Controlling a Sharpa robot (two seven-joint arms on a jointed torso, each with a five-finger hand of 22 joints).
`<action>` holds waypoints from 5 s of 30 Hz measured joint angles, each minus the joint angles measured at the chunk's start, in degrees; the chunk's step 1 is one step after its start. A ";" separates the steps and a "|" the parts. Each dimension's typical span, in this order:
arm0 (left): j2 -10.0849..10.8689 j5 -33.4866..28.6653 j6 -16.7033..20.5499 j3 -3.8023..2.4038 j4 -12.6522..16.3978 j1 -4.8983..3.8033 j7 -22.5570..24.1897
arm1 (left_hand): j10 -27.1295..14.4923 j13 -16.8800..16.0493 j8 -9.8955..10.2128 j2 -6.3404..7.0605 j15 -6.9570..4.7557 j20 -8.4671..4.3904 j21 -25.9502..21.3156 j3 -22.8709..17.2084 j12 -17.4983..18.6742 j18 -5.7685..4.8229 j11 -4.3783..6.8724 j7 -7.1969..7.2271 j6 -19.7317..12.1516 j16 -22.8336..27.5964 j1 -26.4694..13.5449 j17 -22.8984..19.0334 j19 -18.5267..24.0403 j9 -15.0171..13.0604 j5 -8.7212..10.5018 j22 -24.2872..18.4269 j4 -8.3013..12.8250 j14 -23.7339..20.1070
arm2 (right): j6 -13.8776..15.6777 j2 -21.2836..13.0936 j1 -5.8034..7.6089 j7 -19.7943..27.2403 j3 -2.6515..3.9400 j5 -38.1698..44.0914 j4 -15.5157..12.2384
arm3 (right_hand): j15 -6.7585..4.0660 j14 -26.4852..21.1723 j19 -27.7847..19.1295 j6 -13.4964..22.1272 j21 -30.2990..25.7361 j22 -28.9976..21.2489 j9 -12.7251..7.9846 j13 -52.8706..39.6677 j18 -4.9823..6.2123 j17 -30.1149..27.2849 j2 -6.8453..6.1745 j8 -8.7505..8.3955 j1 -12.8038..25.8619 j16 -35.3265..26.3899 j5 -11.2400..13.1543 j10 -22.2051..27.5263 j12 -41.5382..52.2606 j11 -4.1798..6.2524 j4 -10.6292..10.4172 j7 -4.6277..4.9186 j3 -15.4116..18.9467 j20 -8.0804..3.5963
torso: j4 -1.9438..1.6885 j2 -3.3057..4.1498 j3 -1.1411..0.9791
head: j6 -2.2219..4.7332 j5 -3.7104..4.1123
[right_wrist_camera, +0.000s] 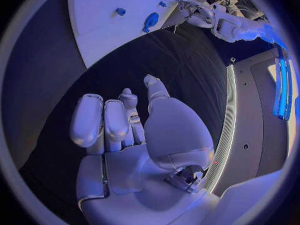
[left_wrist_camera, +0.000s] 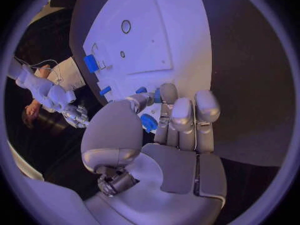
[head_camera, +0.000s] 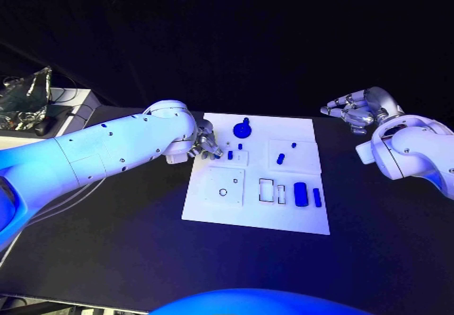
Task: Assemble the parts on the task board
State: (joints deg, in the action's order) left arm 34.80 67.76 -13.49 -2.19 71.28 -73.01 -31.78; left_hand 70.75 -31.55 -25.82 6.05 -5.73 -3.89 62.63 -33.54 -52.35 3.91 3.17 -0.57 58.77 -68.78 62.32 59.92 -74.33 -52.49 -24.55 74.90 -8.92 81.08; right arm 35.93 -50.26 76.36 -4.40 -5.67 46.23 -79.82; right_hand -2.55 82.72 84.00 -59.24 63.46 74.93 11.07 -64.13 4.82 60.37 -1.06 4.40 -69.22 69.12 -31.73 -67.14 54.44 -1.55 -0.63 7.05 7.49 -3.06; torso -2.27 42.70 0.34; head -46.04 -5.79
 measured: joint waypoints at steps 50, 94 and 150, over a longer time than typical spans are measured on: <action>0.06 -2.09 2.50 0.33 -0.71 0.31 -0.05 | 0.43 -0.23 0.55 -3.96 0.00 -0.73 0.00 25.30 0.00 0.00 1.02 1.26 1.23 0.33 3.27 -0.62 -0.31 1.19 -0.34 0.04 -5.35 -0.01 | 0.02 -0.09 0.00 0.03 0.00 -0.02 -0.06 | 0.00 0.00 0.00 0.00 0.00 -0.03 0.01 0.01 0.00 -0.19 0.00 0.00 0.00 0.00 0.00 -0.08 0.00 -0.08 0.00 -0.01 0.00 0.00 | 0.00 -0.03 0.00 | -0.19 0.09; 0.33 -2.21 1.58 0.21 -0.65 0.22 0.05 | 0.49 1.56 -1.11 -2.41 0.00 1.23 0.00 14.78 0.27 0.90 0.84 1.07 0.39 0.33 4.03 0.36 0.19 -1.83 0.26 0.03 -1.97 -0.01 | 0.01 -0.07 0.00 0.01 0.00 0.00 0.01 | 0.00 0.00 0.00 0.00 0.00 0.00 0.01 0.02 0.00 -0.19 0.00 0.00 0.00 0.00 0.00 -0.09 0.00 -0.09 0.00 -0.01 0.00 0.00 | -0.04 -0.08 0.00 | -0.43 0.12; 0.40 -3.13 2.30 0.31 -0.88 0.27 -0.05 | 0.11 0.90 0.11 -2.85 0.00 -0.84 -0.23 29.76 0.00 0.89 1.10 1.05 0.83 0.94 3.63 -0.86 -0.20 -0.94 -0.33 0.01 -4.75 -0.01 | 0.00 -0.19 0.00 0.02 0.00 0.00 -0.11 | 0.00 0.00 0.00 0.01 0.00 -0.02 0.02 0.03 0.00 -0.18 0.00 0.00 0.00 0.00 0.00 0.03 0.00 0.03 0.00 -0.02 0.00 0.00 | -0.03 -0.05 -0.01 | -0.38 0.14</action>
State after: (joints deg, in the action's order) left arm 35.20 64.63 -11.19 -1.89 70.40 -72.74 -31.83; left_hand 70.86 -30.66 -25.71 3.19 -5.74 -4.72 62.40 -3.78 -52.36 4.80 4.28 0.49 59.61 -67.84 65.95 59.06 -74.53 -53.43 -24.89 74.91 -13.68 81.07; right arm 35.93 -50.45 76.36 -4.38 -5.66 46.22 -79.92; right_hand -2.55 82.72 84.00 -59.24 63.46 74.92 11.08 -64.10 4.82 60.18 -1.06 4.40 -69.22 69.12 -31.73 -67.12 54.44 -1.52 -0.63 7.02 7.49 -3.06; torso -2.31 42.65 0.32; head -46.43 -5.65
